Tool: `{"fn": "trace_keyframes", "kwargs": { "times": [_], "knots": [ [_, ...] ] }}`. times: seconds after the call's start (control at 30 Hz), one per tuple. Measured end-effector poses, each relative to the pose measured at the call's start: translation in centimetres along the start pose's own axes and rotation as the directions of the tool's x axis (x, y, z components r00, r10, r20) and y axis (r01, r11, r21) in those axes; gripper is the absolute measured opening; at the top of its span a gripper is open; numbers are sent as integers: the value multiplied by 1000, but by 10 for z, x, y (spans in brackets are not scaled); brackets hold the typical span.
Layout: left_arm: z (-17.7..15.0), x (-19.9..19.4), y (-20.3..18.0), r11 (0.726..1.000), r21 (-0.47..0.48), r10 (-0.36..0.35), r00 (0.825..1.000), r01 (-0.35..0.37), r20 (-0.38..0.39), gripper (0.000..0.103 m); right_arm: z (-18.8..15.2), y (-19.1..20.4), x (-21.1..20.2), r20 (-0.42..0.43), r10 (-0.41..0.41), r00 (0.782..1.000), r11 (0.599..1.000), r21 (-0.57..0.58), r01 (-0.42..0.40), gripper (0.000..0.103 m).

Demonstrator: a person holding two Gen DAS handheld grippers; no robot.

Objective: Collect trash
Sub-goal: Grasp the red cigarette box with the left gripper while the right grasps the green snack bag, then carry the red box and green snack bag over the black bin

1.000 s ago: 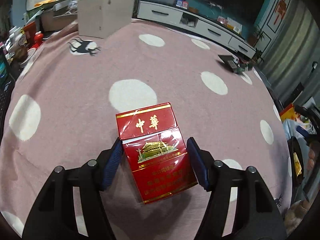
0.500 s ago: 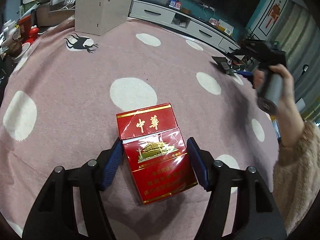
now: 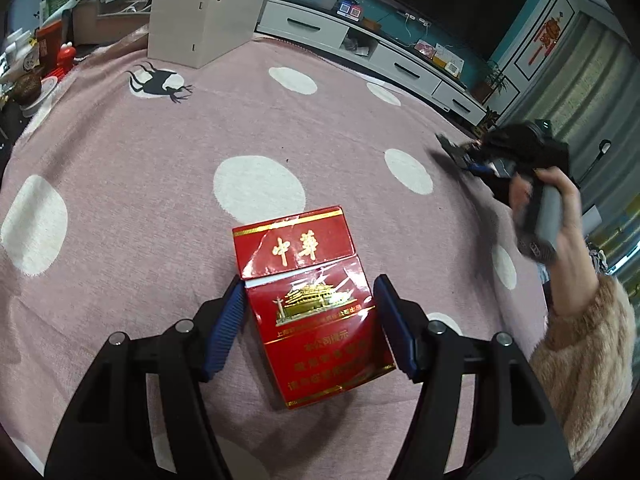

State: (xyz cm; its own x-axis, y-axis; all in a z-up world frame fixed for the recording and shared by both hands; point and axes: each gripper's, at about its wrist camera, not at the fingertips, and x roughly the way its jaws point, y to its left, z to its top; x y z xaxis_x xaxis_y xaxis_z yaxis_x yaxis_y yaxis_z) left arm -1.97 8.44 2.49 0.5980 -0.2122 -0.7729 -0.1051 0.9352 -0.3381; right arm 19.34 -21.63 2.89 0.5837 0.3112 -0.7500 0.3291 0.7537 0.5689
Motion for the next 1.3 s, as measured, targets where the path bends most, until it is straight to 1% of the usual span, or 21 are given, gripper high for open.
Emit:
{"fn": "trace_keyframes", "kwargs": {
  "times": [0.1,0.17,0.2,0.3,0.37,0.43,0.5,0.57,0.6,0.63,0.7,0.8,0.87,0.97,1.07,1.17,1.3],
  "knots": [
    [-2,-2,-4,1000,11,-6,1000,6,1,65,-18,-15,-31,-9,-50,999,996,-76,49,16],
    [-3,-3,-10,1000,16,-4,1000,4,1,65,-33,-27,-52,-12,-63,998,990,-124,61,16],
    [-4,-3,-13,1000,20,-3,1000,3,3,65,-46,-35,-68,1,-81,997,983,-168,80,16],
    [-8,-5,-29,998,54,-15,1000,15,-2,65,-73,-51,-102,47,-94,994,962,-253,103,16],
    [-12,-4,-43,996,83,-20,1000,21,-11,65,-90,-63,-120,43,-74,996,958,-275,83,16],
    [-14,-4,-58,995,99,-24,1000,26,-15,65,-99,-70,-129,28,-62,998,953,-296,67,16],
    [-14,-5,-72,993,112,-39,999,40,-19,65,-107,-75,-141,43,-48,998,945,-323,59,16],
    [-12,-5,-88,990,133,-51,999,53,-20,65,-109,-73,-146,67,-59,996,930,-358,80,16],
    [-10,-5,-97,988,144,-52,998,54,-21,65,-108,-75,-149,75,-55,996,928,-363,78,16],
    [-7,-5,-105,987,149,-52,998,54,-17,65,-106,-79,-151,65,-50,997,932,-354,69,16],
    [2,-6,-121,987,150,-56,998,55,-1,65,-105,-86,-155,68,-25,997,946,-321,46,16],
    [8,-13,-137,988,129,-86,996,80,37,65,-109,-88,-160,90,-44,995,932,-354,73,16],
    [5,-14,-142,989,110,-103,994,98,41,65,-108,-92,-166,101,-37,994,932,-355,71,16],
    [-2,-11,-147,990,111,-96,995,92,37,65,-106,-97,-174,111,-31,993,939,-338,67,16],
    [-9,-8,-149,991,115,-74,997,71,30,65,-109,-94,-180,128,-16,992,928,-367,63,16],
    [-13,-6,-147,992,102,-77,997,75,17,65,-111,-94,-187,147,-22,989,921,-381,77,16],
    [-17,-9,-153,990,120,-76,997,73,22,65,-112,-93,-195,168,-21,986,914,-397,88,16]
  ]
}}
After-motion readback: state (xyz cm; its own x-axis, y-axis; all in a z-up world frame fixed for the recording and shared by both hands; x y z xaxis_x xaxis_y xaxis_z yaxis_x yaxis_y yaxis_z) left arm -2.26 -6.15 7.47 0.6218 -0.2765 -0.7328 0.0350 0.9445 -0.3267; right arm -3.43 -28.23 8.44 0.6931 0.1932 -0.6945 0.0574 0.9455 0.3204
